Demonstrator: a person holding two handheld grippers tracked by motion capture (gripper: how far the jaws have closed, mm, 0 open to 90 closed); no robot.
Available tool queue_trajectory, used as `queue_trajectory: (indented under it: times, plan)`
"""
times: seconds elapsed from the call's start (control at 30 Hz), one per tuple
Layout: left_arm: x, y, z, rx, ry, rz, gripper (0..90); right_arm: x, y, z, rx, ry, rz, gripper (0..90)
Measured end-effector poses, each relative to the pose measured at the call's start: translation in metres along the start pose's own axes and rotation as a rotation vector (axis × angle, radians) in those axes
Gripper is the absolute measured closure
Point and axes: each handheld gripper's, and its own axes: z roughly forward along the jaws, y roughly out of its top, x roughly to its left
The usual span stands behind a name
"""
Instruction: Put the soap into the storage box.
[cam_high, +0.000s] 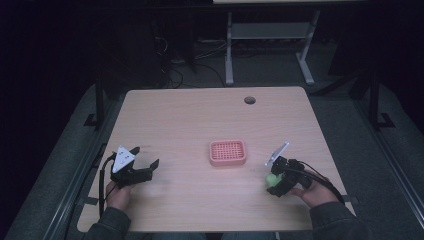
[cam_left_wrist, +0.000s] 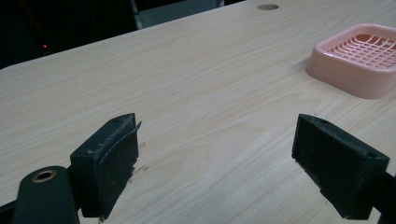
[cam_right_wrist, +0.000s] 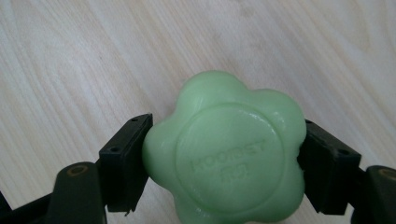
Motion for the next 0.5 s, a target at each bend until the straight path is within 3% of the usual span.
queue_trajectory:
  times: [0.5]
  plan:
    - [0.001, 0.0, 0.0, -0.002, 0.002, -0.005, 14.2, -0.006, 0.035, -0.006, 0.001, 0.026, -0.041, 26.0]
